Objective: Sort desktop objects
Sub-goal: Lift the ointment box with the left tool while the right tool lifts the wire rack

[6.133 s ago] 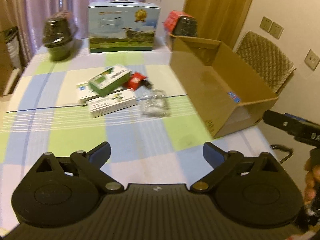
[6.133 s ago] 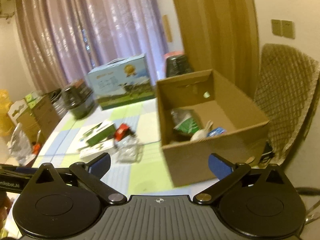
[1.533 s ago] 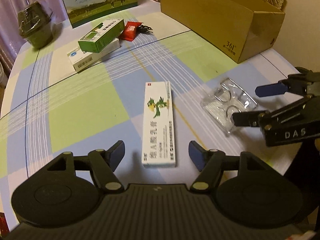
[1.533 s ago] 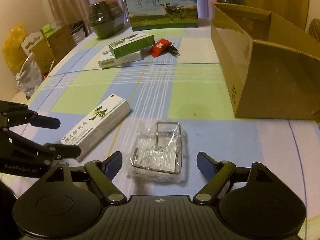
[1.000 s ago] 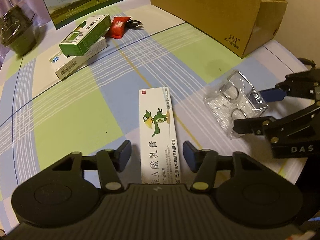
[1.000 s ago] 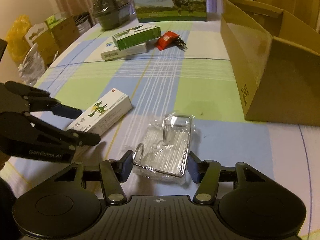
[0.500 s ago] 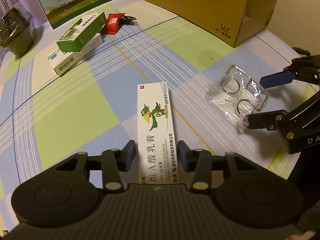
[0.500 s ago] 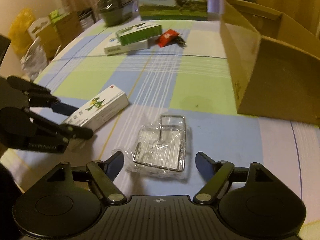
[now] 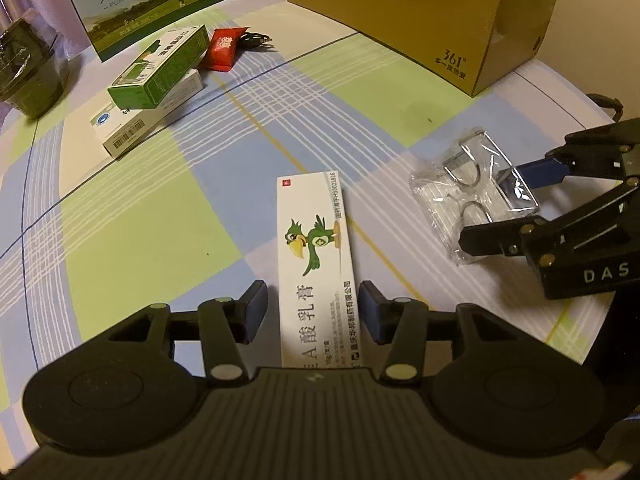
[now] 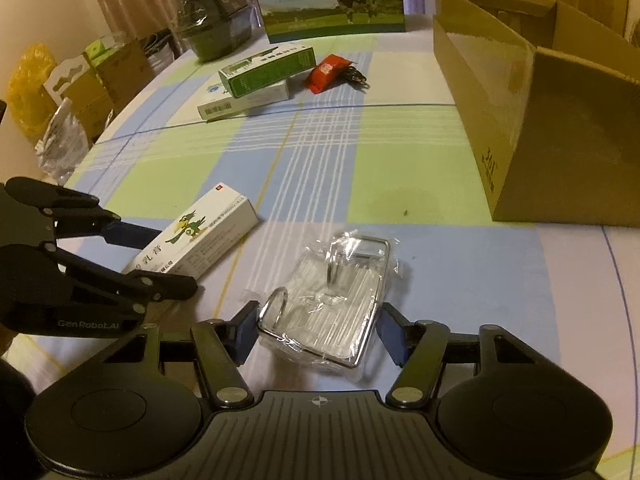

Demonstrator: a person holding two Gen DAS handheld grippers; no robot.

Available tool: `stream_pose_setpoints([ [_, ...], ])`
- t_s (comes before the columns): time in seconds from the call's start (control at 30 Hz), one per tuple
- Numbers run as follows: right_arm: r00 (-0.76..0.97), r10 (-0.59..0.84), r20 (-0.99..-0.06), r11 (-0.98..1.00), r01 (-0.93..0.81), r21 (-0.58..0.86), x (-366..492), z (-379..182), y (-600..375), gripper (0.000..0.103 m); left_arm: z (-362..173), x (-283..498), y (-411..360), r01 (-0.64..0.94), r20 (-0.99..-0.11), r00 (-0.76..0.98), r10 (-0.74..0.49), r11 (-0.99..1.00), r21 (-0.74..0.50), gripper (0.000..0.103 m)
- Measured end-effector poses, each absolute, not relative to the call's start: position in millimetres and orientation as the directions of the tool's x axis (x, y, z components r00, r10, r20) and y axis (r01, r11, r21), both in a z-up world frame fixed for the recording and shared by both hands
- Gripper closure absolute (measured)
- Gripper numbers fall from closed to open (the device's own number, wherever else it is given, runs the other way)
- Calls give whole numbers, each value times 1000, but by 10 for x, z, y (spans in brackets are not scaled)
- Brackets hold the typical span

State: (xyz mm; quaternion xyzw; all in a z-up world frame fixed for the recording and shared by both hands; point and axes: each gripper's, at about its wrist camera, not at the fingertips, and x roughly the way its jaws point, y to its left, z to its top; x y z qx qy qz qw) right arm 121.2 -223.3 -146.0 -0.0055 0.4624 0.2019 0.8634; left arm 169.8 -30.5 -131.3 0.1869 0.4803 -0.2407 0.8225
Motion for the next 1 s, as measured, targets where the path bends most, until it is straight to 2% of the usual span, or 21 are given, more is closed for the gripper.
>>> stream_pose_setpoints([
  [0.07, 486, 345, -803, 914, -367, 171, 1214, -1455, -2235, 44, -1317, 1708, -311, 579, -881, 420, -219, 812, 74, 60],
  [0.13, 481, 348, -805, 909, -383, 164, 1208, -1448, -2245, 44, -1314, 1714, -318, 589, -883, 410, -229, 806, 64, 69],
  [0.17, 479, 348, -806, 907, -390, 160, 1205, -1442, -2248, 44, -1312, 1715, -321, 590, -884, 406, -232, 805, 60, 69],
  [0.5, 448, 357, -819, 868, -482, 115, 1072, -1274, -2354, 45, -1199, 1566, -305, 662, -895, 365, -256, 748, 56, 70],
  [0.77, 420, 373, -827, 834, -542, 101, 894, -1139, -2389, 45, -995, 1392, -273, 695, -894, 377, -242, 712, 100, 70],
  [1.0, 432, 381, -818, 779, -627, 32, 716, -902, -2352, 45, -727, 1209, -296, 723, -884, 404, -236, 674, 150, 70],
])
